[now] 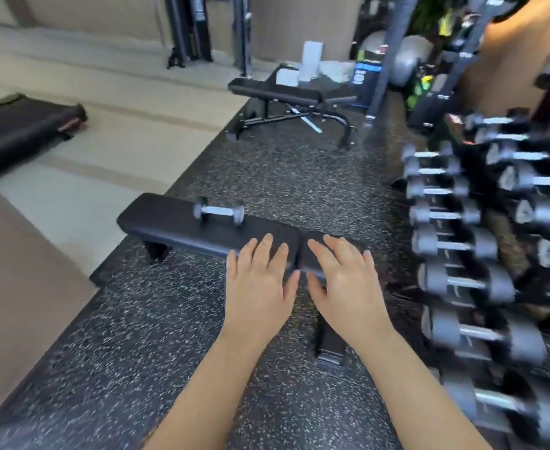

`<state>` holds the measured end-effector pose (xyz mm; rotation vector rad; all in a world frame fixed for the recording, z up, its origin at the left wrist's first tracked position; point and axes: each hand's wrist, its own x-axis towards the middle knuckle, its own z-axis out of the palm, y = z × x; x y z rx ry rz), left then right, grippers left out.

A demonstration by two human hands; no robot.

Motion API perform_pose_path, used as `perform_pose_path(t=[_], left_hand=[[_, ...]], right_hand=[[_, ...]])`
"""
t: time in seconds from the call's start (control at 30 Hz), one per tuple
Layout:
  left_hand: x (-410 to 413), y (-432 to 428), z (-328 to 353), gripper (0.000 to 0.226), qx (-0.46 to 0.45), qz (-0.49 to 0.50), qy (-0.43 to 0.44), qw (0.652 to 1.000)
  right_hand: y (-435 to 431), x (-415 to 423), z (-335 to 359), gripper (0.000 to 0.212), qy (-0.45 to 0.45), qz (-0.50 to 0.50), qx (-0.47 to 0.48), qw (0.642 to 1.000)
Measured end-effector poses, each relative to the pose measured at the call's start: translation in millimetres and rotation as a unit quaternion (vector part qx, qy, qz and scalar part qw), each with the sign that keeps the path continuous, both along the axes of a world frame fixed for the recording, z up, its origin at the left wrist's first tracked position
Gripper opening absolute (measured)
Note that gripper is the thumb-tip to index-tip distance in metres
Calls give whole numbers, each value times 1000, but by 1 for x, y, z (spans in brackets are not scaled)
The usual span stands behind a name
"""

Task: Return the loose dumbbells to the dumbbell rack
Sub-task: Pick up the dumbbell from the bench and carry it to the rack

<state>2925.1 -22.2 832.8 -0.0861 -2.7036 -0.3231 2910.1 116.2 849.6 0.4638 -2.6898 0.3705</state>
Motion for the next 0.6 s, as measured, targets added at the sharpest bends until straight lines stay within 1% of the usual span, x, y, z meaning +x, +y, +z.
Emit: perform_pose_path(t=[0.13,0.27,0.43,0.6], left_hand=[[-10,-50,-12,50,5,77,-9,997],[-40,-78,-28,49,5,120,-18,993],[-119,-99,-40,46,1,144,-18,989],[-208,-105,-46,41,48,139,-41,988]], right_hand=[[-48,-29,-11,46,-30,63,-3,998],[-78,-73,-25,45,-53,93,-9,994],[-103,-157,-41,45,-68,131,-22,989],[-113,-243,-48,45,-98,138,-37,985]])
